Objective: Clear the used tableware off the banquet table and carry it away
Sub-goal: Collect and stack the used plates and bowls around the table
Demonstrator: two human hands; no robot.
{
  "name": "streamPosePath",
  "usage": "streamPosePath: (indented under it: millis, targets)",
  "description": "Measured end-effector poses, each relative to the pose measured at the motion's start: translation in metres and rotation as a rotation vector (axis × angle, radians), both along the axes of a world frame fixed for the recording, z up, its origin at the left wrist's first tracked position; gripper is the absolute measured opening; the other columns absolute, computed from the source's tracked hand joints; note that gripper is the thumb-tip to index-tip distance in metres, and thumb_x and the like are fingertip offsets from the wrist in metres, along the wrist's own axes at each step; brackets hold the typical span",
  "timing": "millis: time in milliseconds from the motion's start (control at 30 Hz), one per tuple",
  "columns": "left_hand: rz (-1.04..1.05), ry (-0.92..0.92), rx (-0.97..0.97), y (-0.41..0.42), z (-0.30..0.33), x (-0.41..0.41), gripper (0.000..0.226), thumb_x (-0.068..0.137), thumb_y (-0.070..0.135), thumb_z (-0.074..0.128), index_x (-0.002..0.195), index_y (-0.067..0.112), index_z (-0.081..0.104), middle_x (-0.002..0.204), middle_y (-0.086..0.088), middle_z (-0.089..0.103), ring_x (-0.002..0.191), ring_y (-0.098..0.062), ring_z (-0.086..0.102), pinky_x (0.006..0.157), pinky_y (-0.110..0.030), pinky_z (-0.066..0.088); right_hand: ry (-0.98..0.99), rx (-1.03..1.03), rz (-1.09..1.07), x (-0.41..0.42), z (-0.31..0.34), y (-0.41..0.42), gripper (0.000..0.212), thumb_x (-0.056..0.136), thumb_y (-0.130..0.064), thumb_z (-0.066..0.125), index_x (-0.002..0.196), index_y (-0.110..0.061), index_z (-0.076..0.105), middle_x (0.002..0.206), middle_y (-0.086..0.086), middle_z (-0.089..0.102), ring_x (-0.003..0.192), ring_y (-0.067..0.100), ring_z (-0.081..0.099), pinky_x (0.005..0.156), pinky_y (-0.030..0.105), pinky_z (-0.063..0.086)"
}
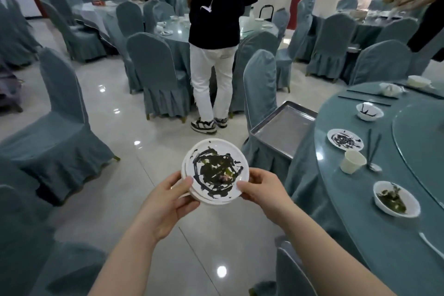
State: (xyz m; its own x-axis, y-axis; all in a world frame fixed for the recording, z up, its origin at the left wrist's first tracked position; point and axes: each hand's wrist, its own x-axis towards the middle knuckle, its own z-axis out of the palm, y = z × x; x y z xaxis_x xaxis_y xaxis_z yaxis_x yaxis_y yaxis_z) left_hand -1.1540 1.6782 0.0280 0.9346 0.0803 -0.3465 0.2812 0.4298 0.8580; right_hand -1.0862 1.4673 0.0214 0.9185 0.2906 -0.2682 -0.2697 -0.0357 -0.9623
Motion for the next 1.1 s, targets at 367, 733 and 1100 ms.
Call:
streamPosePath:
  millis: [367,733,1100]
  targets:
    - [-0.162,0.109,-0.029,0.010,-0.027,0.207,0.024,0.087,0.005,0.060,0.108,0.017,0.065,0.092,-0.004,0.075,0.073,-0.018,0.072,0.060,-0.026,0.057,0.113,0.024,-0.346,0.155,-0.029,0.003,0.010,0.086,-0.014,0.067,0.094,-0.016,0.072,0.082,0.005,0.075,0.064,0.012,0.066,0.061,0.020,0.055]
    - [-0.409,0.180,-0.038,-0.023,-0.040,0.385,0.021,0.092,0.006,0.055,0.108,0.017,0.064,0.093,-0.005,0.074,0.080,-0.018,0.066,0.057,-0.025,0.057,0.270,0.128,-1.041,0.217,-0.081,-0.072,0.011,0.092,-0.014,0.061,0.091,-0.004,0.066,0.072,0.007,0.069,0.056,0.013,0.057,0.048,0.018,0.047]
    - [-0.548,0.165,0.053,-0.121,-0.047,0.538,0.021,0.091,0.006,0.054,0.105,0.018,0.064,0.089,-0.001,0.075,0.082,-0.018,0.066,0.056,-0.024,0.057,0.490,0.378,-1.361,0.336,-0.132,-0.186,0.021,0.096,-0.018,0.056,0.109,-0.003,0.051,0.093,0.014,0.063,0.071,0.022,0.060,0.048,0.022,0.053]
